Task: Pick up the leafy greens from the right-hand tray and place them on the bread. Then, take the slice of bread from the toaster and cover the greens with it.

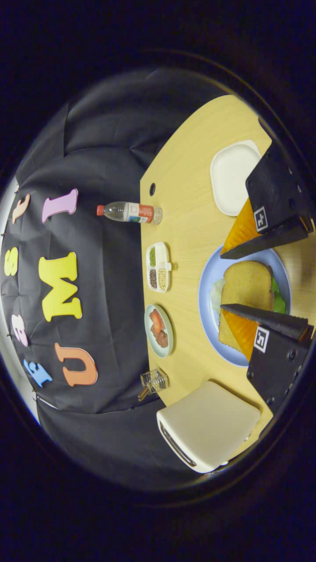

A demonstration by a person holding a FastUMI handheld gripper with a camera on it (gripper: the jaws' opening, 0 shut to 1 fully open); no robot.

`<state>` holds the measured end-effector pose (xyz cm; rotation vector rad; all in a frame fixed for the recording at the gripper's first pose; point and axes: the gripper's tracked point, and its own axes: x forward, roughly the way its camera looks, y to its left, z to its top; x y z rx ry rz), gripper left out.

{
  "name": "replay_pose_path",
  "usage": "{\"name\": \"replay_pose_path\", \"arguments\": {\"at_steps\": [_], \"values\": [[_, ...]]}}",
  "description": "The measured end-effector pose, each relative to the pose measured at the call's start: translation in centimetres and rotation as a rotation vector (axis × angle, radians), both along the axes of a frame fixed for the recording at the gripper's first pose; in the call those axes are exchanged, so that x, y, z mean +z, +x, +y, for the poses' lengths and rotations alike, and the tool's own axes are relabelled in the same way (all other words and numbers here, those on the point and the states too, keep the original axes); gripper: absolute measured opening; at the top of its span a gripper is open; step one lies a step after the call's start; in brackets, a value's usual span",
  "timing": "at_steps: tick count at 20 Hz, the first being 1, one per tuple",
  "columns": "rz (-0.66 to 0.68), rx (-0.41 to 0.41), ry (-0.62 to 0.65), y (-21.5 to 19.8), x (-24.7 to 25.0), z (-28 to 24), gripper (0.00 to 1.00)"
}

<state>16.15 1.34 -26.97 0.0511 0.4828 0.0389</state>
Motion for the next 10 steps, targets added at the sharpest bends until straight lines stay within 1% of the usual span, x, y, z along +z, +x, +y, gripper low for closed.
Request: {"name": "replay_pose_path", "arguments": {"at_steps": [1,4,6,8,10], "values": [[-0.015,-0.009,-0.006,-0.6,0.8,-0.1,0.71],[-0.091,-0.022,-0.018,-3.0,4.7,0.7,0.77],[-0.152,-0.047,-0.032,-5.0,7.4,0.9,0.86],[-0.231,-0.042,-0.043,-7.3,10.6,1.7,0.87],[-0.305,-0.048,-0.055,-9.9,13.6,2.0,0.90]]}}
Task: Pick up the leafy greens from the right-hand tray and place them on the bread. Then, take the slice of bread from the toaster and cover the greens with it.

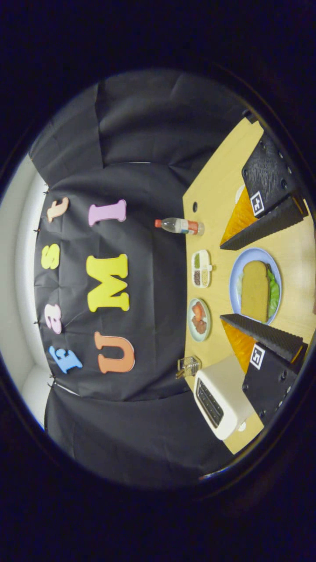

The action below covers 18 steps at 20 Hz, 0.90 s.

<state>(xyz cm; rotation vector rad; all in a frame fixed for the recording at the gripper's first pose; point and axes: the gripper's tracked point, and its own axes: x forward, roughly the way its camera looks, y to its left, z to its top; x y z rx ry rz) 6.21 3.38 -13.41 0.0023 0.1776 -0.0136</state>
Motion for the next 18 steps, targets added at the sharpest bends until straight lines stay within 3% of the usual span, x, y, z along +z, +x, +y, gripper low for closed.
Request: {"name": "replay_pose_path", "arguments": {"at_steps": [3,10,18], "values": [[-0.082,-0.001,-0.014,-3.8,3.3,0.9,0.95],[-0.175,0.017,-0.044,-10.6,5.7,3.9,0.94],[-0.182,0.037,-0.021,-13.4,4.6,5.5,0.95]]}}
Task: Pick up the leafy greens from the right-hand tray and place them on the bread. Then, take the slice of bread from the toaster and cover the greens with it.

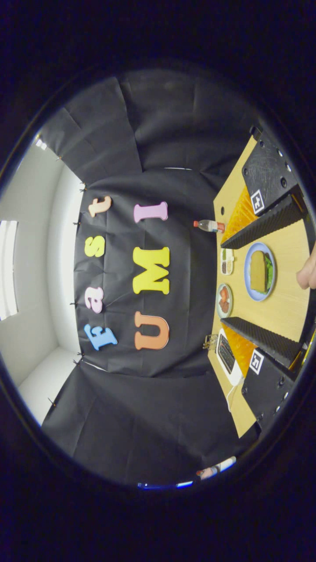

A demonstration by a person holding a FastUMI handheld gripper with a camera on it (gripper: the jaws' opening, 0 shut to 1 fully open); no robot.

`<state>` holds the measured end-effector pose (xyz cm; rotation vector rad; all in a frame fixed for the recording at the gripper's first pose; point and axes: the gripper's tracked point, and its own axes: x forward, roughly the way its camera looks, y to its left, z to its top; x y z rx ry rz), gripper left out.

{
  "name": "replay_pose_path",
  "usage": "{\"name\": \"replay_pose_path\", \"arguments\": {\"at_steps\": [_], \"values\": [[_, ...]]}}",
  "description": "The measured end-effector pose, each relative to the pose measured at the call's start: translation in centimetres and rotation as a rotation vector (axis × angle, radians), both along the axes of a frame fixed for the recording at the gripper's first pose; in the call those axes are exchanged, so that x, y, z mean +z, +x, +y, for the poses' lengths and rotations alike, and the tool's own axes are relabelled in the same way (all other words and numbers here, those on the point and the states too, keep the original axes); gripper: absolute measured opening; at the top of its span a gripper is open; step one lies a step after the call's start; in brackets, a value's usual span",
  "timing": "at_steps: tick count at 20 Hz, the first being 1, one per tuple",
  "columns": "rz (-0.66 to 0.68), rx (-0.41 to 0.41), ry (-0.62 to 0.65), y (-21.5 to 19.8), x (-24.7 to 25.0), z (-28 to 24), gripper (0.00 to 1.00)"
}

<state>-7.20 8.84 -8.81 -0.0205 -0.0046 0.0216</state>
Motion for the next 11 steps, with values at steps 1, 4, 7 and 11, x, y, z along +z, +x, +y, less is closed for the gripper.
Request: {"name": "replay_pose_path", "arguments": {"at_steps": [1,4,7,11], "values": [[0.006,-0.006,0.002,0.0,-0.3,-0.4,0.95],[0.026,-0.046,0.010,0.4,-1.2,-2.1,0.95],[0.026,-0.070,0.022,0.8,-1.6,-3.3,0.95],[0.027,-0.049,0.028,0.8,-2.1,-3.4,0.95]]}}
